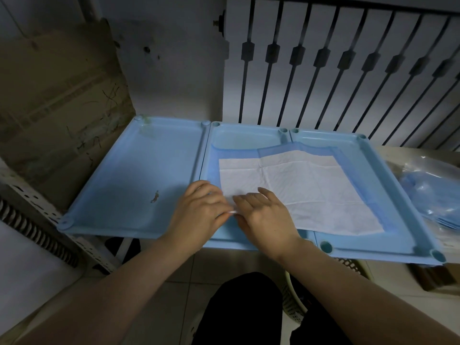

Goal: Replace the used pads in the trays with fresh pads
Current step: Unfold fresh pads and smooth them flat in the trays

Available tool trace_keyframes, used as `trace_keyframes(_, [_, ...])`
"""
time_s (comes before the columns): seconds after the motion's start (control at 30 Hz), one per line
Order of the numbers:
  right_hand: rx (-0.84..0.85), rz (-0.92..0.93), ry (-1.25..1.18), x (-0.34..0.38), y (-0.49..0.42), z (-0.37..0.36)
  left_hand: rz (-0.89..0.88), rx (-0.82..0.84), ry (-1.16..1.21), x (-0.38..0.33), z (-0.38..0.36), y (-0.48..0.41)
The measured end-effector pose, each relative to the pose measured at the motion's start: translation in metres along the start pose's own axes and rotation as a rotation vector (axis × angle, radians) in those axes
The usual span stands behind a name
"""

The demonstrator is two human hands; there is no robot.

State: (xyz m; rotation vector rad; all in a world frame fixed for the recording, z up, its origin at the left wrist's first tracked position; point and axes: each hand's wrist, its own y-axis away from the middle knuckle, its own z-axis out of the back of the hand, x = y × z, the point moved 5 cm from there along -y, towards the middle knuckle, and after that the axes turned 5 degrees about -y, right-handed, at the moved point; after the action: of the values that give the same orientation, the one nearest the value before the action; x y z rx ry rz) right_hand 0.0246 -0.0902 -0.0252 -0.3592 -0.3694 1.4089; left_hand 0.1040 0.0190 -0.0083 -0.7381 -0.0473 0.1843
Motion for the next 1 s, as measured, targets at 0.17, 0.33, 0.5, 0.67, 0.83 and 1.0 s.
trace_keyframes(0.17, [0.029, 0.077, 0.166, 0.009, -0.002, -0.005, -0.046, 0.044, -0.007, 0.0, -0.002, 0.007])
trace_keyframes(0.33, [0.118, 0.002, 0.326, -0.041, 0.027, 0.018, 0.041, 0.106, -0.048, 0.014, -0.002, 0.019])
trace_keyframes(0.5, [0.128, -0.055, 0.326, -0.074, 0.055, 0.036, 0.16, 0.256, -0.166, 0.006, -0.012, 0.013])
trace_keyframes(0.67, [0.098, -0.013, 0.307, -0.067, 0.057, 0.027, 0.106, 0.529, -0.195, -0.071, -0.05, -0.018])
trace_keyframes(0.83, [0.004, 0.01, 0.263, -0.067, 0.053, 0.033, 0.18, 0.569, -0.192, -0.097, -0.083, -0.051])
trace_keyframes(1.0, [0.133, -0.1, 0.298, -0.106, 0.078, 0.043, 0.12, 0.549, -0.382, -0.085, -0.079, -0.056])
